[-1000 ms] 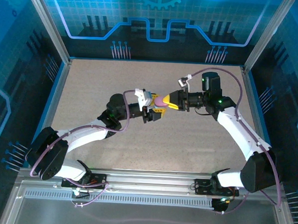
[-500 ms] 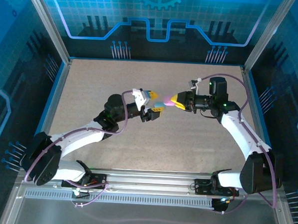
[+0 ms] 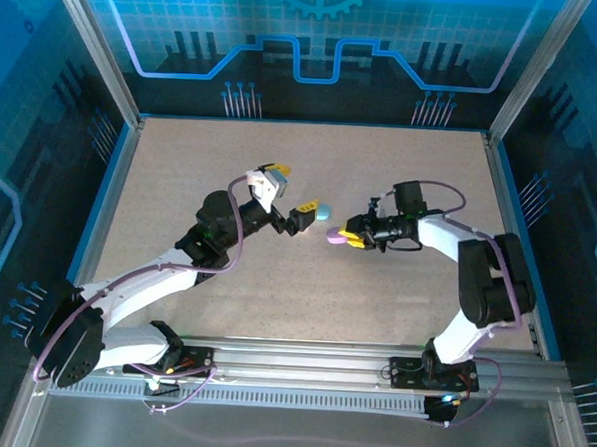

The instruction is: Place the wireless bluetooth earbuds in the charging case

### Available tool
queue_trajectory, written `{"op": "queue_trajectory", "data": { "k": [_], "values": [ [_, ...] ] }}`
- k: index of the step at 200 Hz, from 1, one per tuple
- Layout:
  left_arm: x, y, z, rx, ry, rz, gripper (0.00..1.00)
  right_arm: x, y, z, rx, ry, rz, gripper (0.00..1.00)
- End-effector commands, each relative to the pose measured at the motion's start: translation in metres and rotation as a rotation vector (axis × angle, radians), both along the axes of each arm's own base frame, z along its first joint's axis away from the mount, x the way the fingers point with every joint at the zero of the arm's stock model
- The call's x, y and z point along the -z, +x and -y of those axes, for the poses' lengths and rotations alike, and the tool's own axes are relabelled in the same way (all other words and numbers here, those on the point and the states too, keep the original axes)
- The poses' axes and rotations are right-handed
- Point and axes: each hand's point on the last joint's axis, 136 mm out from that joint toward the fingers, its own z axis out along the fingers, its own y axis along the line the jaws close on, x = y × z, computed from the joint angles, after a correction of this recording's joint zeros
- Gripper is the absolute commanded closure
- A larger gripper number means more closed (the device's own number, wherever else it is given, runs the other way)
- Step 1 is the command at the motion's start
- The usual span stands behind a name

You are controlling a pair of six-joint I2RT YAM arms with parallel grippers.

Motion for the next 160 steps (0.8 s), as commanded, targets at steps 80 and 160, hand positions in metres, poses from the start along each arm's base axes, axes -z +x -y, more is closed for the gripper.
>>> {"op": "queue_trajectory", "data": {
  "k": [80, 160],
  "values": [
    [0.001, 0.007, -0.017, -0.096, 0.001, -0.008, 0.01, 0.054, 0.026, -0.033, -0.087, -0.066, 0.029, 0.82],
    [0.004, 0.009, -0.029, -0.153, 0.008, 0.0, 0.01, 0.059, 0.022, -0.021, -0.112, -0.218, 0.031, 0.53]
  ]
}}
